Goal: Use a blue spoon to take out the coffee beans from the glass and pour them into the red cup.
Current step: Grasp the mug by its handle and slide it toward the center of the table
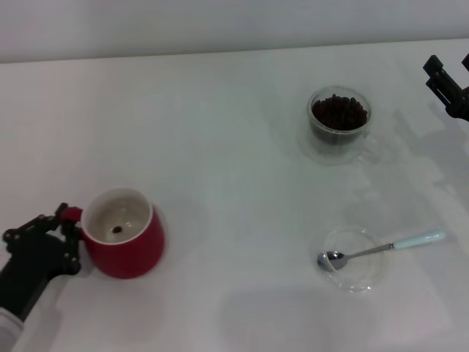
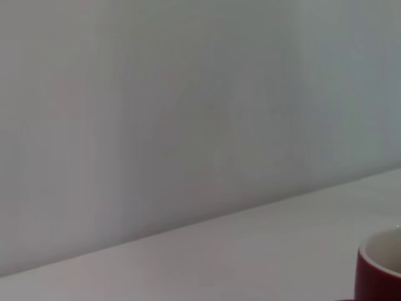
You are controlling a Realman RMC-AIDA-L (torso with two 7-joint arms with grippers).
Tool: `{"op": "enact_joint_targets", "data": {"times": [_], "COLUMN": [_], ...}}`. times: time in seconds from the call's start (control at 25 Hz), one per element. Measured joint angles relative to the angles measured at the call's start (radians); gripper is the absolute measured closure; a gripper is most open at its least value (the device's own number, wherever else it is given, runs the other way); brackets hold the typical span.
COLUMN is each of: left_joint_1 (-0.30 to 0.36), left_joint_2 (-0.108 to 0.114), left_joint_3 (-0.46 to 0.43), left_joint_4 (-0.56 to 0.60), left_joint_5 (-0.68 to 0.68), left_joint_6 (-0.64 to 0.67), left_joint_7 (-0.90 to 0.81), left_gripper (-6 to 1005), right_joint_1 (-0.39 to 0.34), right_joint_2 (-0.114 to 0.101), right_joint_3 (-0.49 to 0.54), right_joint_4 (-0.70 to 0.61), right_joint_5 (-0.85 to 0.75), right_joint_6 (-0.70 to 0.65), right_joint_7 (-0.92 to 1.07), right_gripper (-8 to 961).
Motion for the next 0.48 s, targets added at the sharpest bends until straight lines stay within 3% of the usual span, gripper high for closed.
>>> {"op": "enact_joint_targets", "data": {"times": [0.48], "left_joint_1": [-0.034], "left_joint_2": [-0.003], "left_joint_3": [-0.001], "left_joint_4": [0.098], "left_joint_5": [0.069], "left_joint_6": [-0.065], "left_joint_7": [0.112], "left_gripper": [907], "right_joint_1": [0.008], "right_joint_2": [0.001], "right_joint_3": [-0.016], "right_joint_4": [-0.002], "right_joint_5": [0.0], "right_joint_6": [0.0], "right_joint_7": [0.002], "right_gripper": [139]}}
